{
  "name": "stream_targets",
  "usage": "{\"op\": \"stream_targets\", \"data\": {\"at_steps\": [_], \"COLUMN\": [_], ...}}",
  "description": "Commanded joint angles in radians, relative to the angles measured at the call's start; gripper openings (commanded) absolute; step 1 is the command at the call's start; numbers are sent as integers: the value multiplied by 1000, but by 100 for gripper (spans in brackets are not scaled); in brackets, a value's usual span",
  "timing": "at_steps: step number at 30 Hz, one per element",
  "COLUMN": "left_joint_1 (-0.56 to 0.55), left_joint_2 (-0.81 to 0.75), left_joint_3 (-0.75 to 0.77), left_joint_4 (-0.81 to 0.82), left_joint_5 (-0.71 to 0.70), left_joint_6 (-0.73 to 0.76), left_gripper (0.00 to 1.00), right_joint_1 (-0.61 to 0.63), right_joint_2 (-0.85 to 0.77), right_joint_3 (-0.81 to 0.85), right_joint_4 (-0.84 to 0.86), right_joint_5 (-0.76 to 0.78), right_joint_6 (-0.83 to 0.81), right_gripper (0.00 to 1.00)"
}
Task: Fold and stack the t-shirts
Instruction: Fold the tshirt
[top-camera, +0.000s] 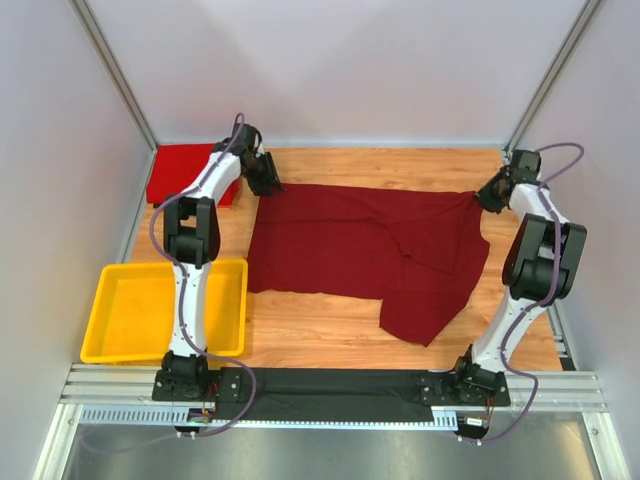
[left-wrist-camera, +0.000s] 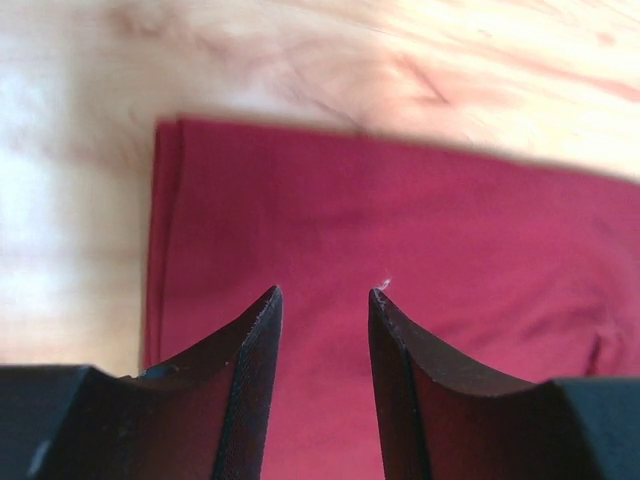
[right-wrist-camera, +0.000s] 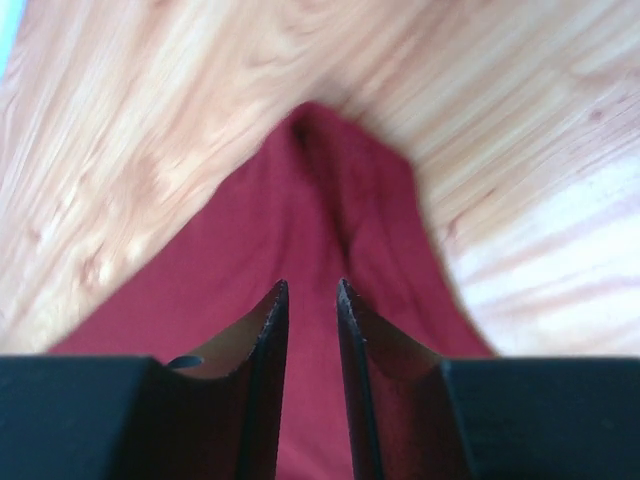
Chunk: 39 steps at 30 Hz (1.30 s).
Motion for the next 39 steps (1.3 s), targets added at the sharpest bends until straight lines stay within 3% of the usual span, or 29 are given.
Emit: {"op": "stream_targets", "data": {"at_steps": [1, 10, 15, 23, 39], "left_joint_1": [2, -6, -4, -3, -3], "left_joint_2": [-186, -419, -556, -665, -648], "left_joint_3": [-31, -278, -405, -501, -492], "left_joint_4": [-13, -93, -119, -125, -136], "left_joint_5": [42, -10, 2, 15, 21], "left_joint_6": [21, 75, 81, 104, 110], "left_gripper": [48, 47, 47, 47, 45], "right_joint_1": [117, 505, 654, 673, 672], "right_joint_2": [-137, -297, -219, -119, -73], "right_joint_3": [70, -118, -105, -77, -68], "right_joint_4": [-192, -264, -313, -370, -384], "right_joint_5": [79, 193, 257, 338, 403], "right_joint_6": [-193, -429, -483, -480, -481], "right_gripper": [26, 15, 9, 11, 20]}}
